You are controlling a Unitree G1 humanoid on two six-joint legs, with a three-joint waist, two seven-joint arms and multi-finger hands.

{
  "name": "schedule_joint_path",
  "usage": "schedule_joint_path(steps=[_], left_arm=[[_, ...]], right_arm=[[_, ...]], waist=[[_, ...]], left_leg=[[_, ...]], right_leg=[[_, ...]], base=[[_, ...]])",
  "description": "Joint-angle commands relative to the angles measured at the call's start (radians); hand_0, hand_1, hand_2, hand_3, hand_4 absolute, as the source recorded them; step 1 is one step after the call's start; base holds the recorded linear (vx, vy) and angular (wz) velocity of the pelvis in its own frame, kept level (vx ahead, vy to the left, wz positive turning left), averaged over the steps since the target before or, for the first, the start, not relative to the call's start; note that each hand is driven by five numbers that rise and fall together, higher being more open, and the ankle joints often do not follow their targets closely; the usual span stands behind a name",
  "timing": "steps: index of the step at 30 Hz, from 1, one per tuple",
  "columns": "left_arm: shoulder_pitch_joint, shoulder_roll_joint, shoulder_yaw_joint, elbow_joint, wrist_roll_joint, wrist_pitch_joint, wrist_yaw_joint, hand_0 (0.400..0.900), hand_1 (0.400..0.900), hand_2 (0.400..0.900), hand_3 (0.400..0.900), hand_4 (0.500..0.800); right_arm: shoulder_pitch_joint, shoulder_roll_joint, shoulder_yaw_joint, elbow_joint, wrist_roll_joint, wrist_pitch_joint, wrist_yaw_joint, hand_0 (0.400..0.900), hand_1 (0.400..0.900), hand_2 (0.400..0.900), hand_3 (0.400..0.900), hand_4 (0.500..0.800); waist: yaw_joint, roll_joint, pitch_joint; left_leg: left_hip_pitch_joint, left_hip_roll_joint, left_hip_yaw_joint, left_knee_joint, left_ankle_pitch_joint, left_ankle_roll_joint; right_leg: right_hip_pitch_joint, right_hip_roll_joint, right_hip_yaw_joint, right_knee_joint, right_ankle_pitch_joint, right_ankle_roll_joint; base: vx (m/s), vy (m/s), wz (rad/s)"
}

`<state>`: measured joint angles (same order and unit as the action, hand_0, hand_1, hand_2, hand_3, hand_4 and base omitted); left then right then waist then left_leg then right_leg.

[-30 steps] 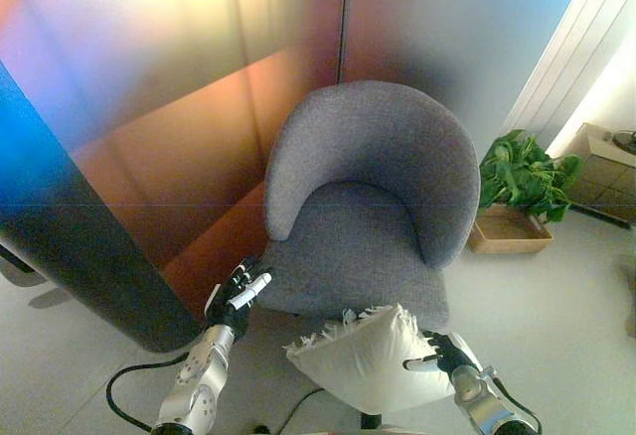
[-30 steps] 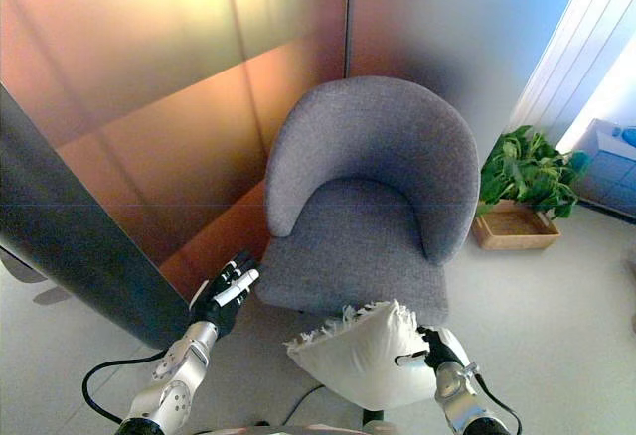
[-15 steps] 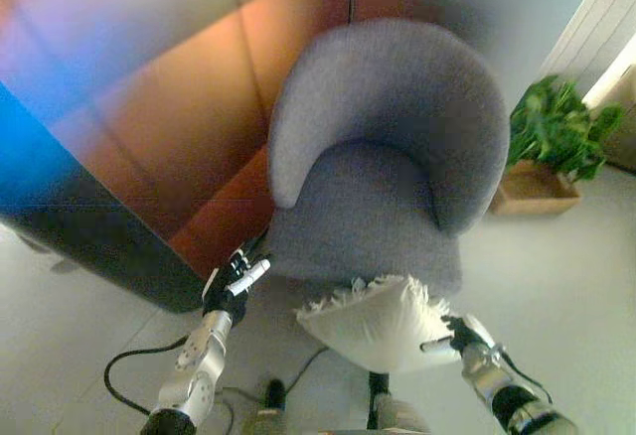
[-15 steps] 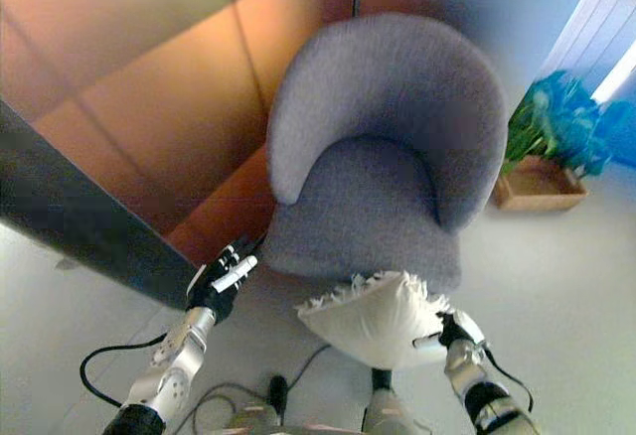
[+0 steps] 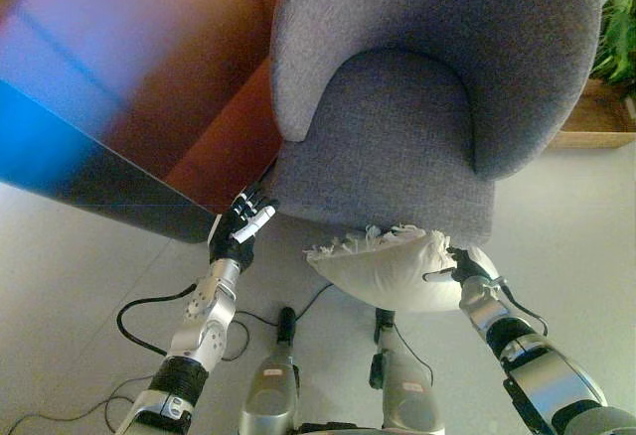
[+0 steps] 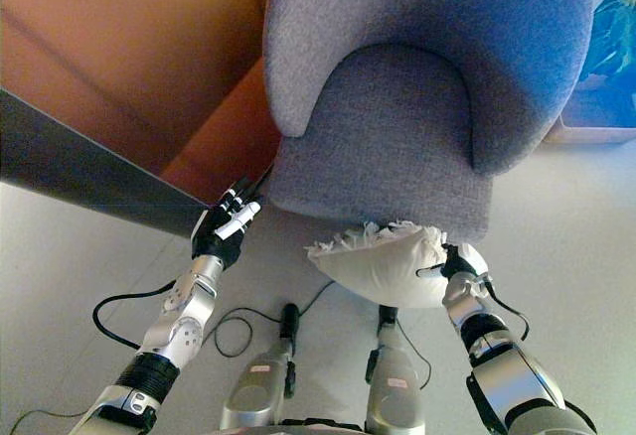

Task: Pick up the pillow and put it on the sofa.

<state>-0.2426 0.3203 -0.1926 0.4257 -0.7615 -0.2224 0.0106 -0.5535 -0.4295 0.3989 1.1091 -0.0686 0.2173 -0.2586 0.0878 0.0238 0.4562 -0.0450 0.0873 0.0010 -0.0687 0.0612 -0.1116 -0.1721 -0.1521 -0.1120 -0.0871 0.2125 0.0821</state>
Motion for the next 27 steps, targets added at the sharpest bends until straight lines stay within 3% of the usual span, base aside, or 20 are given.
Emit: schedule_joint_path(steps=[1,10,17,27], left_arm=[[-0.092,0.074,-0.04,-0.117,-0.019,-0.119,-0.014,0.9,0.9,0.9,0.9,0.8],[-0.127,0.101,-0.049,-0.159,-0.033,-0.128,-0.007,0.9,0.9,0.9,0.9,0.8],[-0.143,0.112,-0.059,-0.2,-0.05,-0.137,0.002,0.9,0.9,0.9,0.9,0.8],[-0.185,0.115,-0.073,-0.186,-0.051,-0.163,0.006,0.9,0.9,0.9,0.9,0.8]], right_arm=[[-0.138,-0.095,0.066,0.028,0.007,0.011,-0.05,0.9,0.9,0.9,0.9,0.8],[-0.204,-0.13,0.071,0.08,-0.025,0.05,-0.04,0.9,0.9,0.9,0.9,0.8],[-0.263,-0.147,0.083,0.103,-0.035,0.038,-0.033,0.9,0.9,0.9,0.9,0.8],[-0.357,-0.164,0.128,0.1,-0.055,0.017,0.024,0.9,0.9,0.9,0.9,0.8]], waist=[[0.021,-0.012,0.007],[0.024,-0.01,0.05],[0.025,0.002,0.064],[0.021,0.006,0.064]], left_leg=[[-0.106,-0.006,-0.052,0.111,-0.037,0.012],[-0.133,-0.018,-0.055,0.123,-0.041,0.015],[-0.17,-0.029,-0.058,0.125,-0.039,0.019],[-0.246,-0.049,-0.058,0.142,-0.039,0.023]], right_leg=[[0.048,-0.087,0.052,0.037,-0.059,0.118],[0.018,-0.082,0.061,0.037,-0.05,0.113],[-0.026,-0.084,0.059,0.038,-0.037,0.112],[-0.11,-0.086,0.061,0.042,-0.019,0.113]], base=[[-0.03,-0.01,0.01],[-0.02,-0.009,0.03],[-0.03,0.007,0.03],[-0.03,0.014,0.0]])
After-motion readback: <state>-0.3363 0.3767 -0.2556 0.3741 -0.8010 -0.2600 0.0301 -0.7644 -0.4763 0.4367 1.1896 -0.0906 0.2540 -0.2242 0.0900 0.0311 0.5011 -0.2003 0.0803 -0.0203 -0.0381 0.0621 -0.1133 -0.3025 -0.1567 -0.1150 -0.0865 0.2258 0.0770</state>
